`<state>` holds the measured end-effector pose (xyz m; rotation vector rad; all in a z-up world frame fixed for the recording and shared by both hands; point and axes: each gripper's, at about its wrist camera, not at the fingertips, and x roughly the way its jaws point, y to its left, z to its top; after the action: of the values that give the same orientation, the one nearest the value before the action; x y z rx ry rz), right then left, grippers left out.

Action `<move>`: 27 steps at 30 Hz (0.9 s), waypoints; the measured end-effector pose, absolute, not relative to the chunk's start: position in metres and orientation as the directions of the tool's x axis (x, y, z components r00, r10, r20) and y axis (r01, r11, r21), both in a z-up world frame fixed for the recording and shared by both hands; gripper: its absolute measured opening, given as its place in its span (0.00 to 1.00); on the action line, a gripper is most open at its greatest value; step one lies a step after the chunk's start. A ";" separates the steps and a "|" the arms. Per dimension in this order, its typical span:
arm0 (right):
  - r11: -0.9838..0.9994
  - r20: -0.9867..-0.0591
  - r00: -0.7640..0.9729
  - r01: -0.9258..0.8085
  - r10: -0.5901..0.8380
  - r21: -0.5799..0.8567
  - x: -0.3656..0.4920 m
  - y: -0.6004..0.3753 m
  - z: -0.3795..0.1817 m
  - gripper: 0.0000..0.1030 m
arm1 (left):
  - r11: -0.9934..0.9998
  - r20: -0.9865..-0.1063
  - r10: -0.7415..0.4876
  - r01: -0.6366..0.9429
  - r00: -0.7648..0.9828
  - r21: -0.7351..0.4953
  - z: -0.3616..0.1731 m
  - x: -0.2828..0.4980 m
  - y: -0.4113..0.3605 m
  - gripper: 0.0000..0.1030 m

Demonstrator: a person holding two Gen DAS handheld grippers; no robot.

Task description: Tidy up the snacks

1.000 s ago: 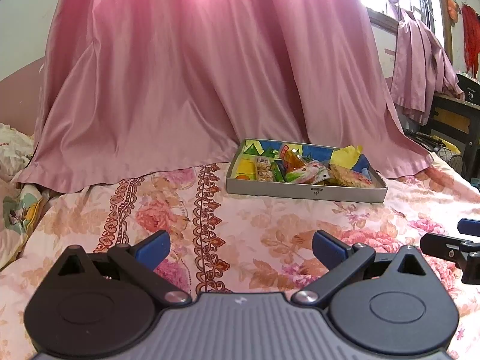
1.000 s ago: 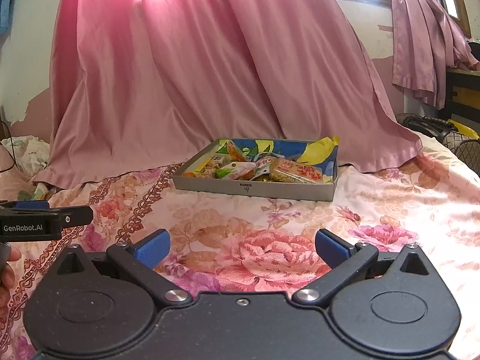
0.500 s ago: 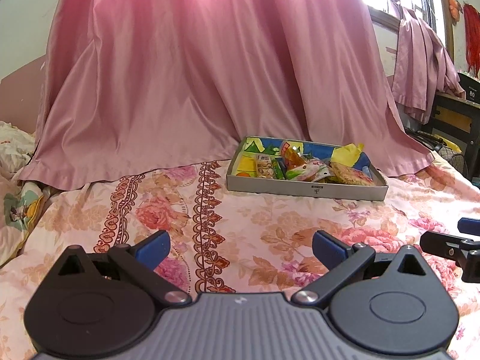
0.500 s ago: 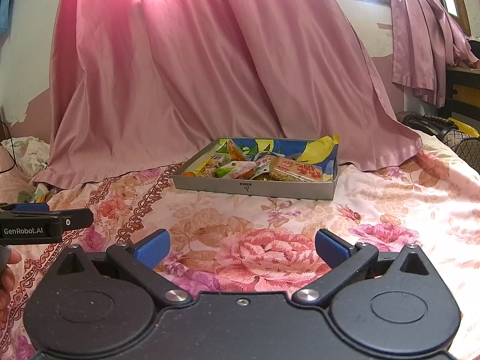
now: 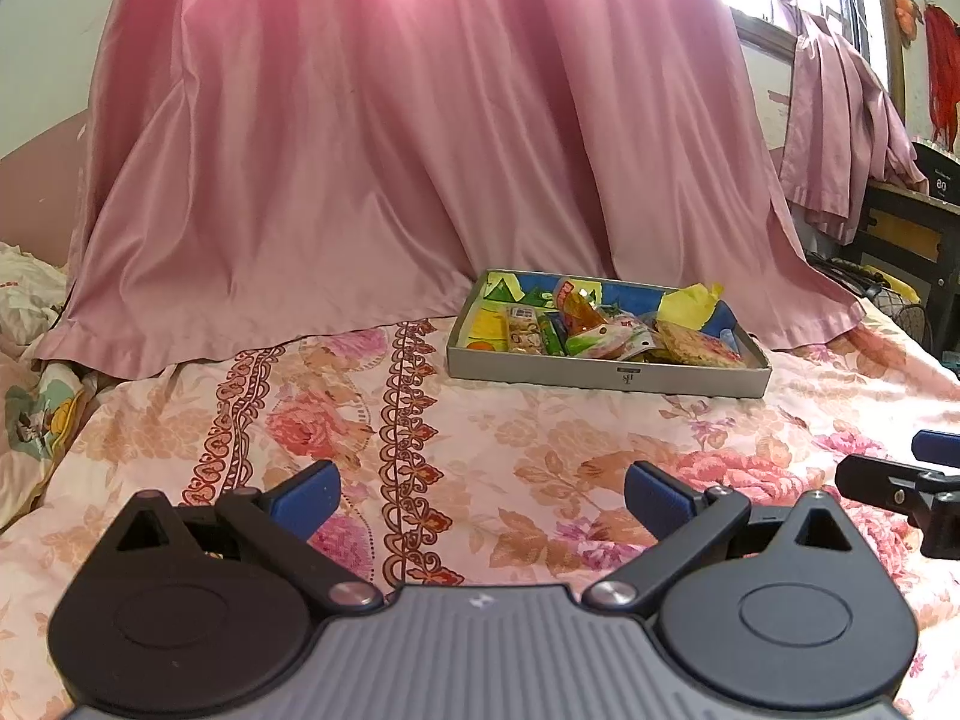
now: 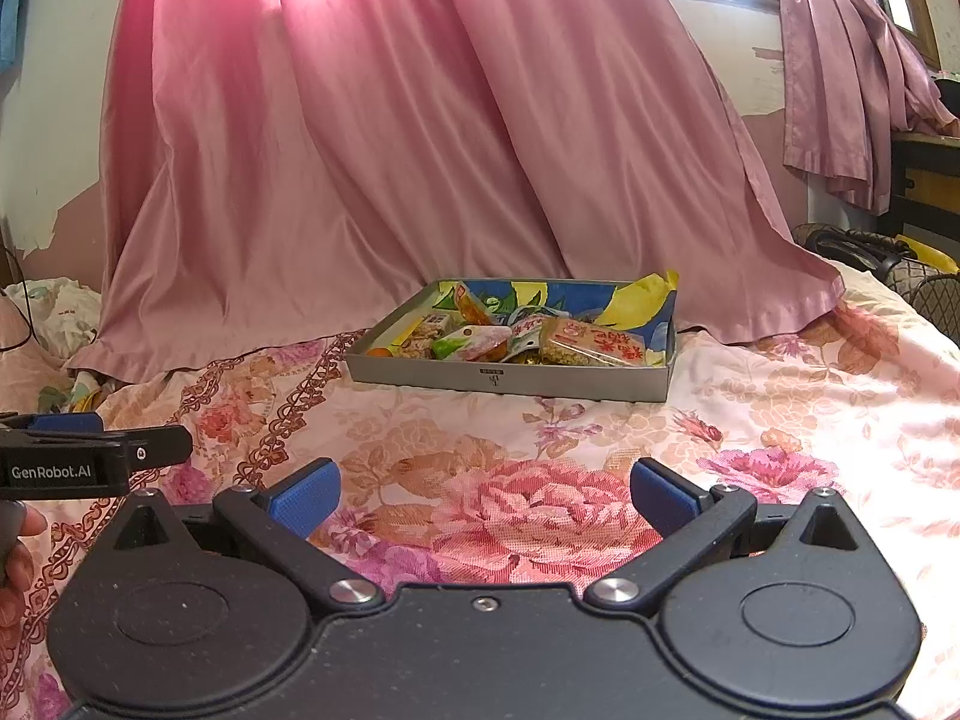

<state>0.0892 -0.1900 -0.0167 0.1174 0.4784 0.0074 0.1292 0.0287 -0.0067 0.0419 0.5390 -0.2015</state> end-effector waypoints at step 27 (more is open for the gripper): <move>0.993 -0.460 0.887 0.023 0.034 0.117 0.089 -0.190 -0.016 0.99 | 0.980 -0.518 -0.178 0.200 0.837 -0.014 -0.009 0.126 0.025 1.00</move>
<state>0.0889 -0.1904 -0.0164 0.1204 0.4792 0.0056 0.1262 0.0250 -0.0086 0.0413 0.5436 -0.2000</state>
